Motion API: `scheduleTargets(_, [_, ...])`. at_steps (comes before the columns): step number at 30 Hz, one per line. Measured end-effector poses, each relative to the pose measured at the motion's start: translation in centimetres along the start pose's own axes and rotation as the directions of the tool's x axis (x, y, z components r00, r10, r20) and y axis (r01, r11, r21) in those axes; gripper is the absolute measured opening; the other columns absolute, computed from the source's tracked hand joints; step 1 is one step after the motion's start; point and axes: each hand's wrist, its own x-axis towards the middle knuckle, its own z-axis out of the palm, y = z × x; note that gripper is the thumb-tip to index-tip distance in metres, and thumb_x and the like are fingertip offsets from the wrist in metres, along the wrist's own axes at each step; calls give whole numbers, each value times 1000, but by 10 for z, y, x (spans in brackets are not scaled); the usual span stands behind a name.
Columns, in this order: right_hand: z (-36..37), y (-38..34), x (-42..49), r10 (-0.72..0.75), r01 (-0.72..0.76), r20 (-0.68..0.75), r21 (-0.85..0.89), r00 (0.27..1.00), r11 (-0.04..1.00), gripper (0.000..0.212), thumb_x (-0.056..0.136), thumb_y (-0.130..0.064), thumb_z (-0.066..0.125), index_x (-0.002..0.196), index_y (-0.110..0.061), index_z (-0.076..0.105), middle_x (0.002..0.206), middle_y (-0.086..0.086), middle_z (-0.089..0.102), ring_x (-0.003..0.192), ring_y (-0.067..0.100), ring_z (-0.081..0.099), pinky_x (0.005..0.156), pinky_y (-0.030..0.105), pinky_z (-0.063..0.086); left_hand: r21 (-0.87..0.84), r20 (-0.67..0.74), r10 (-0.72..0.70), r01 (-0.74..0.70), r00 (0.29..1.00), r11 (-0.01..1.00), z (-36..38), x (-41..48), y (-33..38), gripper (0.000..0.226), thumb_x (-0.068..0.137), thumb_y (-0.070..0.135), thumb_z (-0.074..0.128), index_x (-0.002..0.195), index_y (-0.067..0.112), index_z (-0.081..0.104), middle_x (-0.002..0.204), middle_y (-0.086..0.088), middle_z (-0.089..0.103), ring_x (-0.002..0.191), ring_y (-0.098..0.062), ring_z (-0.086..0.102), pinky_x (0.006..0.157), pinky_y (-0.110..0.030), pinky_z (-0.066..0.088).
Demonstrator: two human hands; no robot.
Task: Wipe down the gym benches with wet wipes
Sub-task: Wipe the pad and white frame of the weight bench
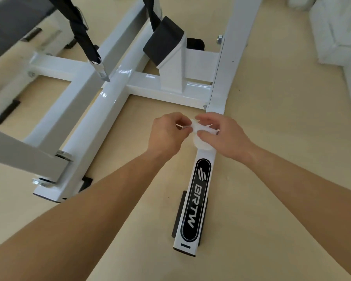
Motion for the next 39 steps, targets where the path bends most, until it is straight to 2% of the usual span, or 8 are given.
scheduleTargets(4, [11, -30, 18, 3, 17, -90, 214, 996, 977, 24, 100, -33, 54, 100, -23, 76, 100, -1, 74, 96, 16, 67, 86, 35, 51, -168, 8, -43, 44, 999, 985, -25, 13, 9, 8, 90, 18, 74, 96, 21, 77, 91, 10, 75, 81, -5, 70, 74, -19, 54])
scheduleTargets(9, [17, -44, 59, 40, 0, -163, 236, 986, 972, 17, 91, -21, 71, 106, -29, 72, 112, -12, 67, 103, 2, 63, 74, 16, 48, -299, 65, -54, 71, 996, 952, -47, 29, 15, 26, 97, 3, 57, 114, 13, 74, 100, 8, 74, 92, -6, 71, 84, -21, 58])
scheduleTargets(15, [12, -53, 118, -241, 174, -266, -252, 933, 952, 20, 93, -11, 62, 106, -22, 72, 110, -5, 62, 98, 10, 57, 79, 18, 44, -188, -94, -115, 95, 989, 978, -62, 54, 4, 25, 92, 15, 58, 106, 21, 77, 103, 12, 74, 100, -9, 69, 94, -37, 57])
scheduleTargets(19, [7, -50, 152, -593, 320, -124, -745, 795, 585, 19, 99, -12, 50, 111, -9, 65, 110, 7, 59, 95, 22, 56, 79, 38, 51, -225, -152, -194, 157, 969, 962, -67, 61, -5, 22, 93, 16, 57, 97, 20, 78, 98, 2, 75, 95, -21, 71, 88, -43, 59])
scheduleTargets(24, [16, -37, 180, -697, 441, 290, -896, 656, 42, 23, 77, 4, 74, 100, 4, 70, 113, 20, 65, 100, 39, 63, 80, 46, 58, -250, -194, -224, 173, 955, 953, -64, 73, -17, 24, 93, 18, 55, 99, 21, 77, 95, 4, 74, 93, -21, 71, 87, -44, 59])
scheduleTargets(31, [-1, -31, 208, -460, 372, 502, -861, 733, -347, 45, 80, -13, 82, 121, -6, 67, 131, 11, 62, 123, 30, 54, 109, 41, 45, -293, -201, -238, 174, 950, 940, -64, 81, -27, 26, 96, 18, 51, 103, 18, 76, 101, 14, 72, 82, -4, 71, 91, -39, 58])
scheduleTargets(36, [-7, -9, 206, -161, 405, 618, -668, 770, -625, 66, 107, -42, 20, 158, -9, -7, 166, 10, -18, 155, 25, -9, 126, 44, 0, -286, -202, -248, 185, 947, 940, -69, 83, -34, 26, 96, 22, 50, 102, 20, 75, 102, 13, 73, 84, -5, 71, 92, -41, 57])
scheduleTargets(39, [-9, -5, 207, -59, 466, 636, -622, 770, -629, 71, 105, -52, 9, 157, -12, -17, 162, 6, -30, 153, 23, -20, 124, 43, -11, -287, -199, -275, 212, 941, 934, -72, 82, -38, 25, 96, 23, 50, 103, 21, 74, 102, 12, 73, 87, -7, 71, 91, -43, 57])
